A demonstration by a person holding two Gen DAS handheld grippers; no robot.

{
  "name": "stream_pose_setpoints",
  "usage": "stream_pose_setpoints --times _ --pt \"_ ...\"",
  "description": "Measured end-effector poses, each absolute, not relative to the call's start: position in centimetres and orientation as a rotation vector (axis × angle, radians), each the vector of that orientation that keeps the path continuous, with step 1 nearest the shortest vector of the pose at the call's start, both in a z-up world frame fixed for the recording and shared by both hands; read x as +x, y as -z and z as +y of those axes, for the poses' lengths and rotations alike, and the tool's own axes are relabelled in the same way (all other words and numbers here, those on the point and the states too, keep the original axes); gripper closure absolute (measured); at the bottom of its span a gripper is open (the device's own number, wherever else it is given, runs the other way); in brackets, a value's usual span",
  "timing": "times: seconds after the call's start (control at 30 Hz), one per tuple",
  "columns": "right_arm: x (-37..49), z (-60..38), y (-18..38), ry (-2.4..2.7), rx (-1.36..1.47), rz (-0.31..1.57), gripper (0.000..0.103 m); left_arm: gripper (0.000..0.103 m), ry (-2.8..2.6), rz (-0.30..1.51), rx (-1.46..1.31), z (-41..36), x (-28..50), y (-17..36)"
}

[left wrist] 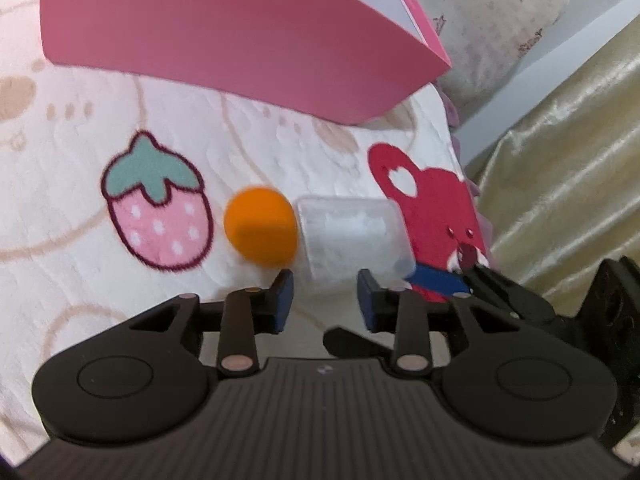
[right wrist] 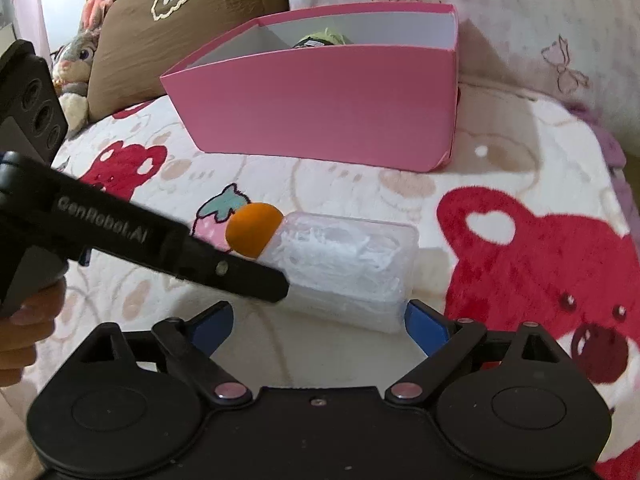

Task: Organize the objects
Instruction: 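Move the right tool down to the clear plastic box on the sheet, then close the right tool on the clear plastic box and lift it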

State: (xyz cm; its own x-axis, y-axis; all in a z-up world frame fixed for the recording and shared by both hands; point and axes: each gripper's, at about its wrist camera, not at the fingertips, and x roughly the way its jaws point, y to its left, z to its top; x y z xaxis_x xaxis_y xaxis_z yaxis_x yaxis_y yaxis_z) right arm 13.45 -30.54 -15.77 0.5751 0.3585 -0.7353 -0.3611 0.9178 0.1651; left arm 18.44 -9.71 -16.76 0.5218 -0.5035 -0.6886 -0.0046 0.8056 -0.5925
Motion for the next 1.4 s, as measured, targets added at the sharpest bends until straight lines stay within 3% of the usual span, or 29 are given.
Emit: stream_pose_setpoints --times 0.27,0.37,0.43,0.53,0.77,0.87,1.0,1.17,1.4 --pt "14.9 -29.9 16.3 -0.368 0.036 0.869 0.002 0.056 0.266 0.951 -0.622 -9.0 19.2 18.0" --pt "15.4 -29.5 16.8 -0.343 0.038 0.882 0.001 0.057 0.285 0.947 -0.61 -9.3 19.3 18.1" --pt "15.3 -29.2 17.1 -0.33 0.017 0.884 0.001 0.065 0.306 0.944 -0.618 -9.4 19.1 18.2" --pt "14.7 -29.1 17.3 -0.299 0.009 0.878 0.001 0.066 0.319 0.944 -0.623 -9.7 19.0 18.3" --pt "13.8 -28.8 17.0 -0.256 -0.048 0.876 0.02 0.066 0.317 0.926 -0.6 -10.0 18.6 17.9" --pt "13.3 -28.9 16.8 -0.25 -0.05 0.859 0.022 0.066 0.318 0.917 -0.587 -9.9 18.1 17.6" --pt "12.9 -29.1 16.7 -0.272 -0.032 0.862 0.019 0.065 0.325 0.93 -0.562 -10.0 17.9 17.4" --pt "13.6 -29.5 16.7 -0.295 0.029 0.872 0.007 0.065 0.332 0.958 -0.583 -9.7 18.4 17.7" --pt "14.2 -29.2 16.9 -0.26 0.053 0.843 0.008 0.068 0.334 0.955 -0.606 -9.4 18.3 17.9"
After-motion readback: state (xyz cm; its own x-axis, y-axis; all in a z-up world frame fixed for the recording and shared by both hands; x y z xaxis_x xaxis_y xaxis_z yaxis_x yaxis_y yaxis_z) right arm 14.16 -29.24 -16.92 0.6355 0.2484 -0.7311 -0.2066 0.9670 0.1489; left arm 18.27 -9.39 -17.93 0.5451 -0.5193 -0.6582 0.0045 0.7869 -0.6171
